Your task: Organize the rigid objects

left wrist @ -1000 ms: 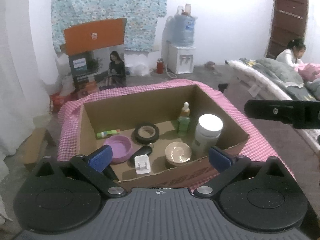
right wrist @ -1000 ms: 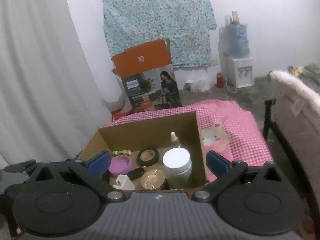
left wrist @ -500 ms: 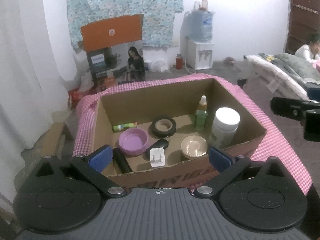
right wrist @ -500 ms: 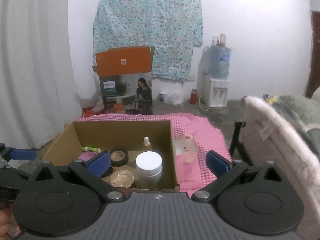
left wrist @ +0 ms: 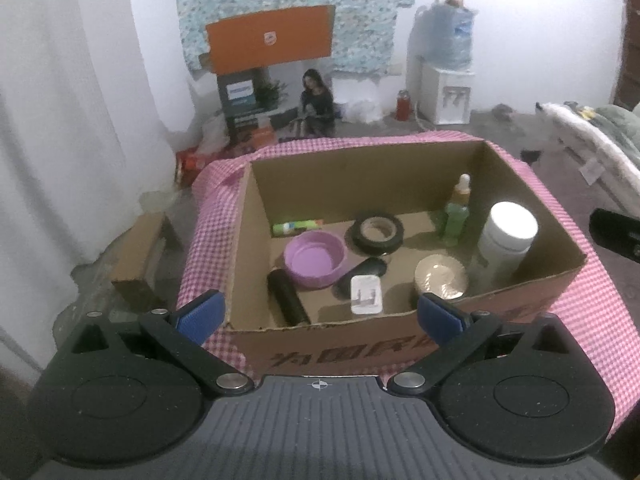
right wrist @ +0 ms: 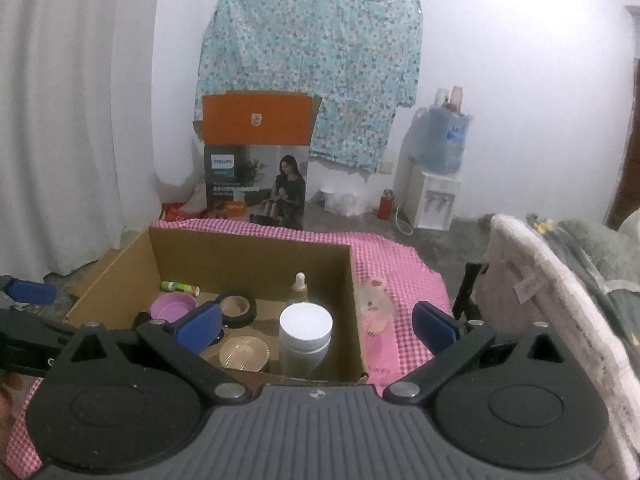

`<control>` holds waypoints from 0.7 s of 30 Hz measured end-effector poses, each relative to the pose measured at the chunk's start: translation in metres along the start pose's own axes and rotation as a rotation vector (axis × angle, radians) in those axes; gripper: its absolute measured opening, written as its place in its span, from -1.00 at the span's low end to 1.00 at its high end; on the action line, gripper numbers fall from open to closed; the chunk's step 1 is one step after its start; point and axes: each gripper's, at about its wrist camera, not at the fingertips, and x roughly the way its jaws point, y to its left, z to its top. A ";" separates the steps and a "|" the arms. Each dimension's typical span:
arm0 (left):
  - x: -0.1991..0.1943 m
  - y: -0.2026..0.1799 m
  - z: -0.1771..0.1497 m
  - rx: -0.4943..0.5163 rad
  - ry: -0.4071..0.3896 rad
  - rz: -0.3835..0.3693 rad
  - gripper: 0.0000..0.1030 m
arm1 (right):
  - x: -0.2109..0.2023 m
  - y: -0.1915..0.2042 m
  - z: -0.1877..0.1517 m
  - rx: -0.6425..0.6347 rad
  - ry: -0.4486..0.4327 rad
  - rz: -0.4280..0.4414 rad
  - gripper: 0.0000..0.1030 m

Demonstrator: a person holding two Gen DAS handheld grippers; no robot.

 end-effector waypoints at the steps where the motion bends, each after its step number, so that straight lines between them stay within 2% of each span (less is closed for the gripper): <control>1: 0.000 0.001 -0.001 -0.003 0.004 0.005 1.00 | 0.001 -0.002 0.000 0.011 0.008 0.005 1.00; 6: 0.001 0.005 -0.002 -0.019 0.019 0.035 1.00 | 0.008 -0.013 -0.004 0.078 0.044 0.059 1.00; 21: 0.005 0.004 0.000 -0.038 0.050 0.087 1.00 | 0.036 -0.014 -0.030 0.133 0.184 0.106 1.00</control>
